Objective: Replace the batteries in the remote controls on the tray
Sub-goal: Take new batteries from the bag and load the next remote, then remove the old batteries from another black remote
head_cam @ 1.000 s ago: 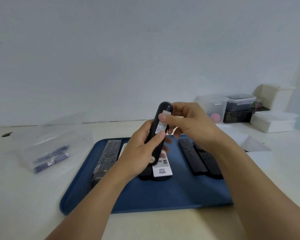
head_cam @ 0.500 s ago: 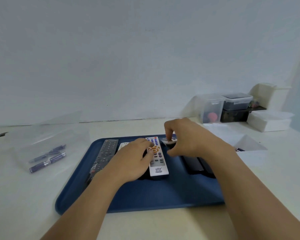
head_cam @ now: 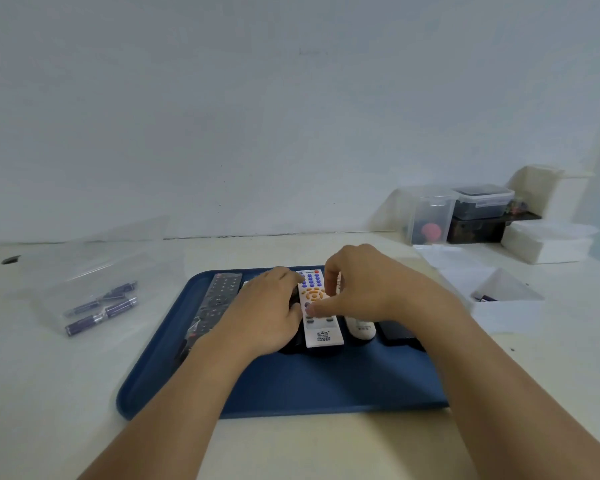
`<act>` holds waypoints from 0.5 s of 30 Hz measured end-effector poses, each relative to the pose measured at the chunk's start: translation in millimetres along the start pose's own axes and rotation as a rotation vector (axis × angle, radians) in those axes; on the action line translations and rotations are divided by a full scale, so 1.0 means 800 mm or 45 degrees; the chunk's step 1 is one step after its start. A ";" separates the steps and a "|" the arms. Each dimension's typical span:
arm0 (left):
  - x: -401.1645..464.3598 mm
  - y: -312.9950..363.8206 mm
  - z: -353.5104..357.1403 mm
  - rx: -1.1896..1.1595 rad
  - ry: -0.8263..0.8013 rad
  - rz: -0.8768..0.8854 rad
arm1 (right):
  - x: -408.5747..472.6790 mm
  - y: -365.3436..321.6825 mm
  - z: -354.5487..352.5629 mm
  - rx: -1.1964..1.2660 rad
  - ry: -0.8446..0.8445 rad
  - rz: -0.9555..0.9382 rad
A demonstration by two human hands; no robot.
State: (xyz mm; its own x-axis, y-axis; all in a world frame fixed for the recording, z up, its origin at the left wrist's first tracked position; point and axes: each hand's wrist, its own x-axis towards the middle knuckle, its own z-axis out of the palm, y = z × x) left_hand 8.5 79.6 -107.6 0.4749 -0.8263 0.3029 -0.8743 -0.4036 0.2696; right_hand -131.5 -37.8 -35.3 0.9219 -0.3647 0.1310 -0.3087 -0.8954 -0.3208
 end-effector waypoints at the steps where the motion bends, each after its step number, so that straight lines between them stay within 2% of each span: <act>1: 0.001 -0.002 0.001 0.043 0.017 0.002 | -0.001 -0.006 0.006 -0.038 -0.013 0.006; 7: 0.002 -0.010 0.007 0.095 -0.090 -0.031 | -0.006 -0.030 0.030 -0.208 -0.147 -0.009; 9: 0.004 -0.013 0.010 0.084 -0.086 -0.023 | -0.007 -0.033 0.031 -0.176 -0.195 0.019; 11: 0.003 -0.014 0.011 0.070 -0.080 -0.027 | -0.006 -0.026 0.023 0.040 -0.237 0.150; 15: 0.000 -0.013 0.010 0.087 -0.046 -0.030 | 0.004 0.014 -0.009 0.715 -0.166 0.384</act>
State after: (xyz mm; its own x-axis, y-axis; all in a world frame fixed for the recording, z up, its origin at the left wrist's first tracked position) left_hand 17.2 80.6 -118.1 0.4924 -0.8295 0.2635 -0.8684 -0.4478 0.2130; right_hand -133.9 -50.4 -31.9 0.8455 -0.5139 -0.1450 -0.4216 -0.4758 -0.7719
